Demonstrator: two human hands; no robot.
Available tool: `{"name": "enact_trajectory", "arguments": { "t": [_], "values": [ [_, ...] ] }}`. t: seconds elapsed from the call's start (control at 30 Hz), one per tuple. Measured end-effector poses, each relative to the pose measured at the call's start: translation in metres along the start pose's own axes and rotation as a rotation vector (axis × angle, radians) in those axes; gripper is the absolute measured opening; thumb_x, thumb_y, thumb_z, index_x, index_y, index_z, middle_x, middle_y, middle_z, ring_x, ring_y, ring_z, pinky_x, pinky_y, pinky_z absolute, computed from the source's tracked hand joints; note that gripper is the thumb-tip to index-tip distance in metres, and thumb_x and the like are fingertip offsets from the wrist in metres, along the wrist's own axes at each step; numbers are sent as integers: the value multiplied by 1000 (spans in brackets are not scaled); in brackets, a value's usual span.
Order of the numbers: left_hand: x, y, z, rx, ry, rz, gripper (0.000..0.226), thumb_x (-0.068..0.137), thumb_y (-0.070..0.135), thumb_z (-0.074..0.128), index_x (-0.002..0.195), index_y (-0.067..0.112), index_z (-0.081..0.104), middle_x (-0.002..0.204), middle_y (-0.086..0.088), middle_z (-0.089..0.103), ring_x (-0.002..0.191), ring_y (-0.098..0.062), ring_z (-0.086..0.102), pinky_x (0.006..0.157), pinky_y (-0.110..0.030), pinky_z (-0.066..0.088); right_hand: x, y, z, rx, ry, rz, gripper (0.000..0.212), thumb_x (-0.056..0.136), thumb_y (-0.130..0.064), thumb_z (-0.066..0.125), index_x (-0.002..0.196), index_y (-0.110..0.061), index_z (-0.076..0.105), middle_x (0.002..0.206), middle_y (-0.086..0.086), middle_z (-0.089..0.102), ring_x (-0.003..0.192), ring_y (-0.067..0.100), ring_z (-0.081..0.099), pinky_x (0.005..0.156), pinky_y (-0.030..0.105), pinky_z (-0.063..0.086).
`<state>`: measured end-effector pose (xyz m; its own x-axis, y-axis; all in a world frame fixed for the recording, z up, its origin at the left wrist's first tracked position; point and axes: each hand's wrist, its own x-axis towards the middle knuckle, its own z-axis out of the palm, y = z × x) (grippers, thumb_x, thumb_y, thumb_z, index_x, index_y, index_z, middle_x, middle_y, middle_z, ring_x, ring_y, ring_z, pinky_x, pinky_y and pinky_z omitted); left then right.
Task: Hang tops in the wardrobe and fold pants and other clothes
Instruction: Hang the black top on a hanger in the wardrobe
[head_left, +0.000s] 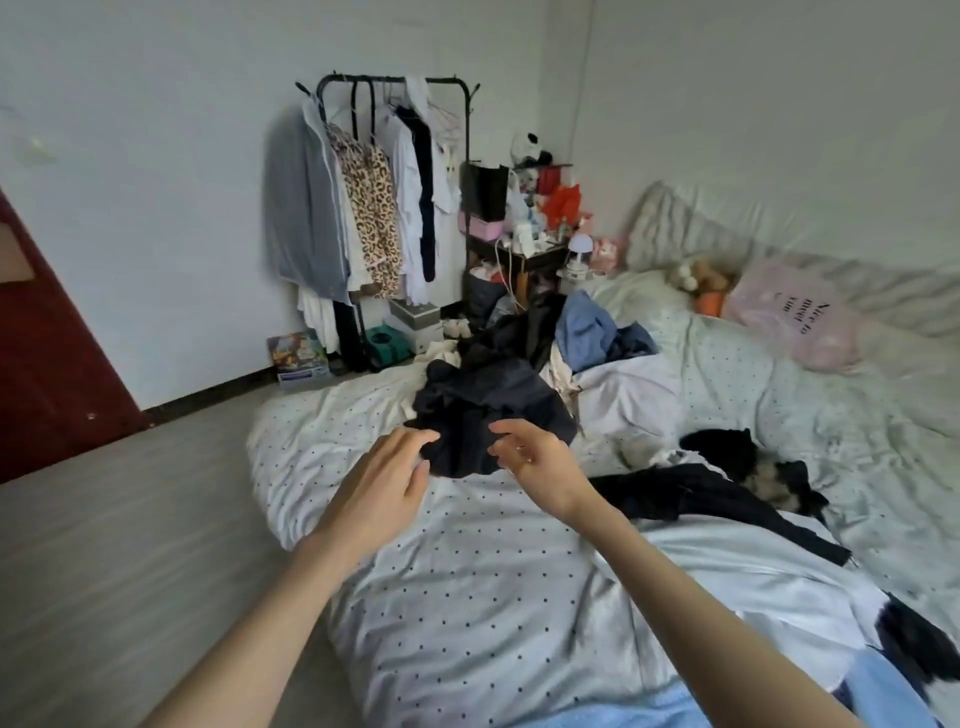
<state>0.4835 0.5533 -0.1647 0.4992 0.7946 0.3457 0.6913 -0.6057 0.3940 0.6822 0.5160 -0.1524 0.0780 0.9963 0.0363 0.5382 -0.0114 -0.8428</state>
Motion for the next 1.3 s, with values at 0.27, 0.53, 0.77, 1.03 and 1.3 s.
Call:
{"name": "enact_trajectory", "arguments": {
  "t": [0.27,0.53,0.77,1.03,1.3],
  "values": [
    [67,103,175,-100,-369,127,38,99,19,39,136,18,41,137,5,41,127,-11,40,100,-30,36,-33,165,-120,-124,162,281,31,95,-12,46,124,-12,57,105,12,69,102,28,62,89,36,46],
    [114,136,312,-49,-556,159,44,99,18,38,143,16,35,149,3,30,136,-11,30,106,-24,30,-28,298,-169,-342,165,442,36,98,-20,44,134,-13,48,133,5,54,123,23,48,97,30,38],
    [157,143,411,17,-532,137,56,99,25,39,150,18,16,156,-3,15,142,-17,17,113,-29,18,7,390,-174,-799,39,436,64,97,-47,39,150,-32,7,159,0,4,147,22,-2,114,54,-3],
    [177,132,460,13,-471,23,29,94,18,54,121,10,59,106,-10,64,98,-27,61,82,-36,48,1,457,-149,-927,-51,438,65,90,-60,24,146,-28,32,153,11,28,141,34,25,112,58,10],
    [154,122,412,-323,-381,-286,19,98,7,40,103,-3,56,57,9,40,49,-5,38,48,-16,30,-2,448,-164,-569,52,545,61,96,-51,36,148,-22,24,156,-3,23,145,14,14,117,41,-2]
  ]
}}
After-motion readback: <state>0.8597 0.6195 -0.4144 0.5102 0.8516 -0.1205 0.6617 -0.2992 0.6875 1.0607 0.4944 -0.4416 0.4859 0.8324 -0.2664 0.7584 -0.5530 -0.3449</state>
